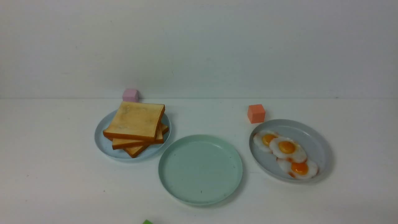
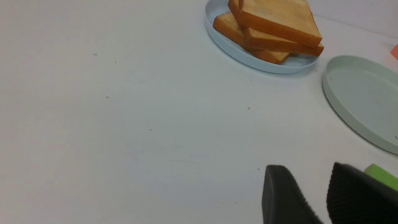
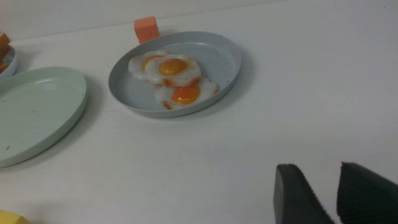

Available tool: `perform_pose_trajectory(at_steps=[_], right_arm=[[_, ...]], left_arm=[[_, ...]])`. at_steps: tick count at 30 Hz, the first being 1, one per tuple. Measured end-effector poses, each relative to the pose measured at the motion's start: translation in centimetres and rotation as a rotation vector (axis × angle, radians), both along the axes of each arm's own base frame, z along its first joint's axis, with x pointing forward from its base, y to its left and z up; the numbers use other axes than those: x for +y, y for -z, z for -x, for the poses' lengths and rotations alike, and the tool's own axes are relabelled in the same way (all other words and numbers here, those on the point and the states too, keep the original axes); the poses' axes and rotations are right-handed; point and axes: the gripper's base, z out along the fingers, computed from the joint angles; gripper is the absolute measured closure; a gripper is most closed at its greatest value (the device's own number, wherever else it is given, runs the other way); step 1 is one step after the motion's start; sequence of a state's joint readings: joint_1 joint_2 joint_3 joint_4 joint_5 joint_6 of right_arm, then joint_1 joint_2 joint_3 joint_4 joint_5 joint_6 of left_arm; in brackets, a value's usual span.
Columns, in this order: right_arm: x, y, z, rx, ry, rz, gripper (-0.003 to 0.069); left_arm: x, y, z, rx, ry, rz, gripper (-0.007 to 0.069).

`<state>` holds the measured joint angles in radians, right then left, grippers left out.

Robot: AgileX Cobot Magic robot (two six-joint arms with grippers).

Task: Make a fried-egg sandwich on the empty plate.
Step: Use the left arm to grab a slice of bread

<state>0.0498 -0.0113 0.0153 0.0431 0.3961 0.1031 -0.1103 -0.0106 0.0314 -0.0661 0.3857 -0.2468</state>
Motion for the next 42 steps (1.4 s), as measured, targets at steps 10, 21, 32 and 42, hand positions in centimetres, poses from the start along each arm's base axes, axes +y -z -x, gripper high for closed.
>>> perform_pose_trajectory(at_steps=[10,21,32,42], right_arm=[[0.0,0.0,0.0,0.000,0.000,0.000,0.0418],[0.0,0.0,0.0,0.000,0.000,0.000,0.0418],[0.0,0.0,0.0,0.000,0.000,0.000,0.0418],[0.0,0.0,0.0,0.000,0.000,0.000,0.0418]], left_arm=[[0.0,0.0,0.0,-0.001,0.000,-0.009,0.0386],[1.4,-0.3,-0.2,-0.060,-0.011,-0.471,0.0386],[1.8,-0.5,-0.2,-0.078,-0.017,-0.599,0.0386],[1.2,-1.7,-0.5,-0.231,0.002,-0.588,0.0386]])
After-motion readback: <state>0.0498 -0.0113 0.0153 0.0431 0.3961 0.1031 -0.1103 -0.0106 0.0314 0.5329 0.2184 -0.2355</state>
